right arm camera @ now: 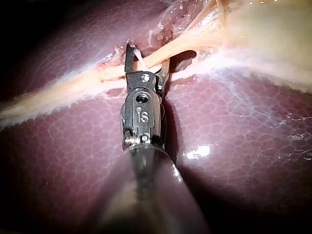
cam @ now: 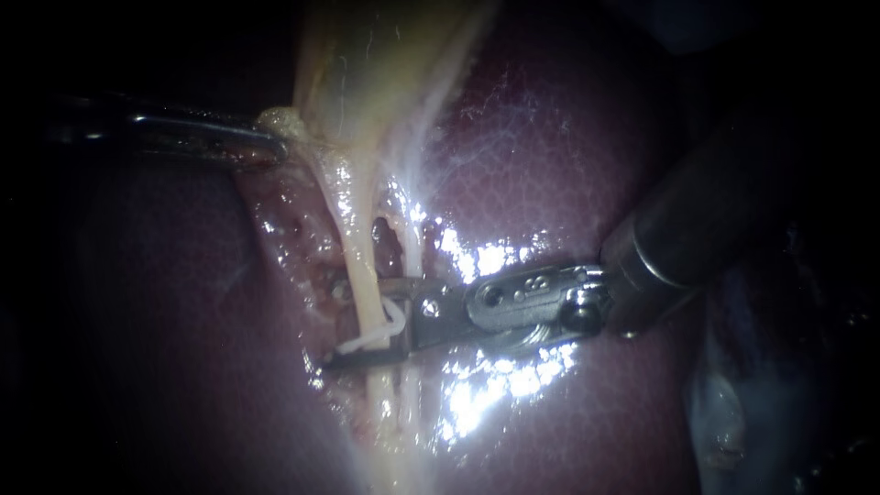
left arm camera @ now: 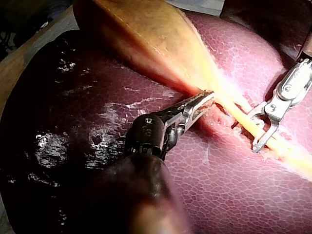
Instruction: Clipping first clip left tube
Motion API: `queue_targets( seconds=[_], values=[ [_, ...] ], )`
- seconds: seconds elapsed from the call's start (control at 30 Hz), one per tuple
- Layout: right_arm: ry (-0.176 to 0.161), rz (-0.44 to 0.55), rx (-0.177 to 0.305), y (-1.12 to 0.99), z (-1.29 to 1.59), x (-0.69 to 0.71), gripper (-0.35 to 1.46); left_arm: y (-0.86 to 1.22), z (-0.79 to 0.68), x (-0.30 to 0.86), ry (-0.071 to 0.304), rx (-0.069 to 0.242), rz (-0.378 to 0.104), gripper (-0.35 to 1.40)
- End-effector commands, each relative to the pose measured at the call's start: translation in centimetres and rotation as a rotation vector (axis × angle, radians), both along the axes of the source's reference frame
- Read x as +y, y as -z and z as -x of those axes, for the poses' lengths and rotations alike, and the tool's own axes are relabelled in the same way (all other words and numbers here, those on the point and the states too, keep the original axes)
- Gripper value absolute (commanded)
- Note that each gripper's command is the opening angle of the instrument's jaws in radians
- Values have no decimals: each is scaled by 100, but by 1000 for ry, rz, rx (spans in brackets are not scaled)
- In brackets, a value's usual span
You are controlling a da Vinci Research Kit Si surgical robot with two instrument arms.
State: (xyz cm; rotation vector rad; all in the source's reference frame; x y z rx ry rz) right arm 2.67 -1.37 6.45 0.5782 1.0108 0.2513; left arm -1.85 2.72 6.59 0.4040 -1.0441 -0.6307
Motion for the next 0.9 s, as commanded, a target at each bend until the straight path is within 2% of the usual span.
queue_targets(
  seconds=[0.03, 0.1, 0.33, 0.43, 0.53, 0.63, 0.8, 0.9],
  values=[
    [-2, 1, 3, 0, 0, 0, 46, 0, 0, 0, 0, 0, 0, -35],
    [-1, -2, 7, 2, 2, 1, 46, 0, 0, -1, 0, 0, 0, -35],
    [-37, -58, 28, 20, 21, 9, 46, -1, -2, -1, -1, -1, 0, -35],
    [-50, -106, 61, 28, 29, 16, 46, 0, -3, -1, -1, -1, 0, -35],
    [-58, -197, 112, 34, 33, 23, 46, -1, -3, -1, -2, -1, 0, -35],
    [-55, -331, 174, 33, 34, 25, 45, -1, -3, -1, -2, -1, 0, -35],
    [-14, -565, 279, 20, 31, 25, 43, -1, -3, -1, -2, -1, 0, -35],
    [-23, -675, 321, 11, 27, 24, 43, 0, -3, -1, -2, -1, 0, -35]
  ],
)
